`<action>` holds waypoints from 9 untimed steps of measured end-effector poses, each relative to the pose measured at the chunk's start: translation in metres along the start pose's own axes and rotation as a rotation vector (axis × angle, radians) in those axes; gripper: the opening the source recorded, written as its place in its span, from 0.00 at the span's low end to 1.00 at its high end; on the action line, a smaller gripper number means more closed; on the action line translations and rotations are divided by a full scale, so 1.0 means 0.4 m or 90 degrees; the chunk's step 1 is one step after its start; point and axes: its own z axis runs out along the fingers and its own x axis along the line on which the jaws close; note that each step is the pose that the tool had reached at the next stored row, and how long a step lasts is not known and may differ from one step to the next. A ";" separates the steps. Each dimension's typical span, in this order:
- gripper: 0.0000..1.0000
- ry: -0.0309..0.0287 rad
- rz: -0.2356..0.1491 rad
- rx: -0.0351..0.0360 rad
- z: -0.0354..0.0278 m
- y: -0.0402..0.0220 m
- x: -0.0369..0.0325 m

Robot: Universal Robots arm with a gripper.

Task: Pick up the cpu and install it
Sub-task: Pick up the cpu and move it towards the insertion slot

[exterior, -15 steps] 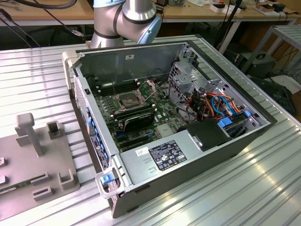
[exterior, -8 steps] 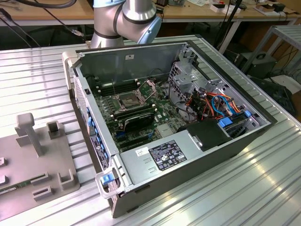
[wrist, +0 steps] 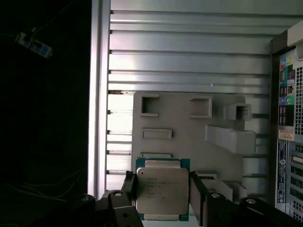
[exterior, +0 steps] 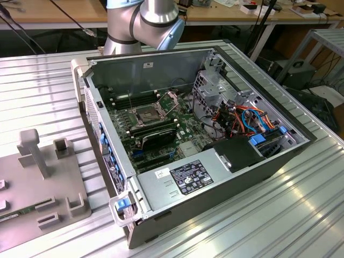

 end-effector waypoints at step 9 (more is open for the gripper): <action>0.55 0.0001 0.000 0.0001 -0.041 0.001 0.000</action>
